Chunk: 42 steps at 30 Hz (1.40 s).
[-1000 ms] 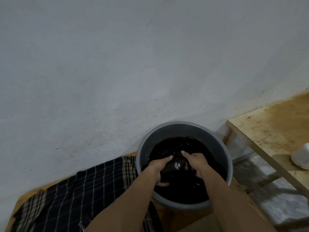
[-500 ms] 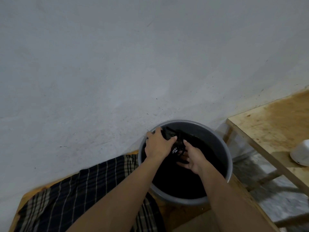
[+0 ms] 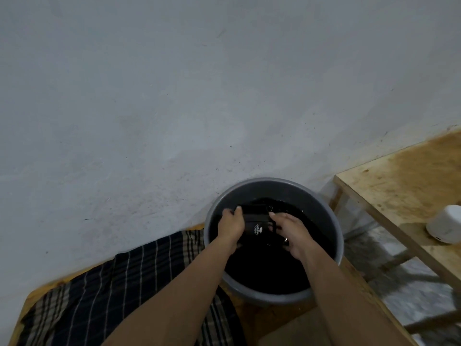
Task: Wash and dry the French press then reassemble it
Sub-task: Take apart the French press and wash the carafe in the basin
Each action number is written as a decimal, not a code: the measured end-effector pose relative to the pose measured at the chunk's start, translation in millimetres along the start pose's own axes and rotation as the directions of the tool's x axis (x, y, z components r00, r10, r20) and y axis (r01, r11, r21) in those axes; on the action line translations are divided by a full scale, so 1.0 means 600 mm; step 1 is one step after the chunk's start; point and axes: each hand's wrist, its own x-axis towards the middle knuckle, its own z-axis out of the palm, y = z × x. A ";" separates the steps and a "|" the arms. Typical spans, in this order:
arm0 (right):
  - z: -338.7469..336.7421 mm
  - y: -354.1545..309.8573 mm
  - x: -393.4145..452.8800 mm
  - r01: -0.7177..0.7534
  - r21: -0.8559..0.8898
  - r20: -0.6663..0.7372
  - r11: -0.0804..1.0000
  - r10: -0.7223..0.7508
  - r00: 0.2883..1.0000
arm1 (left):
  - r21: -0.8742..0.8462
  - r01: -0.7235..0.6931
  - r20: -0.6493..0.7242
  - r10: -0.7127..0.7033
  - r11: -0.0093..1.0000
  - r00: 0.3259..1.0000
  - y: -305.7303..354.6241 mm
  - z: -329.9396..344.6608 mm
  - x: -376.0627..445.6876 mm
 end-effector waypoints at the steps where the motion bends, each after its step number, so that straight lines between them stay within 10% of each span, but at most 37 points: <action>1: -0.004 0.003 0.002 0.010 -0.030 0.024 1.000 -0.009 1.000 | -0.137 0.165 0.062 -0.158 0.977 0.985 -0.003 -0.002 -0.004; 6: -0.008 0.014 0.008 -0.099 -0.166 -0.006 0.981 0.100 0.995 | -0.220 0.369 0.297 -0.298 0.903 0.907 -0.022 -0.004 -0.015; 11: -0.008 0.021 0.027 -0.108 -0.230 -0.099 0.967 0.087 0.991 | -0.034 0.153 0.169 -0.145 0.988 0.975 -0.047 0.019 0.008; 15: -0.017 0.011 0.017 -0.020 -0.220 0.051 0.975 0.032 0.998 | -0.039 0.252 0.138 -0.244 0.967 0.960 -0.035 0.010 0.007; 21: 0.010 -0.007 0.015 -0.097 -0.249 -0.127 0.964 0.066 0.990 | -0.068 0.162 0.139 -0.151 0.984 0.979 -0.035 0.007 0.020; 27: -0.005 -0.010 0.016 -0.004 -0.331 0.145 0.944 0.054 0.988 | -0.126 0.332 0.098 -0.321 0.935 0.942 -0.032 -0.003 0.033; 34: -0.011 0.022 0.041 -0.097 -0.357 -0.157 0.929 0.043 0.987 | -0.086 0.438 0.301 -0.396 0.895 0.868 -0.028 0.007 0.021; 42: -0.006 0.015 0.013 -0.239 -0.222 -0.055 0.945 0.232 0.971 | -0.123 0.197 0.094 -0.187 0.973 0.978 -0.047 0.025 0.045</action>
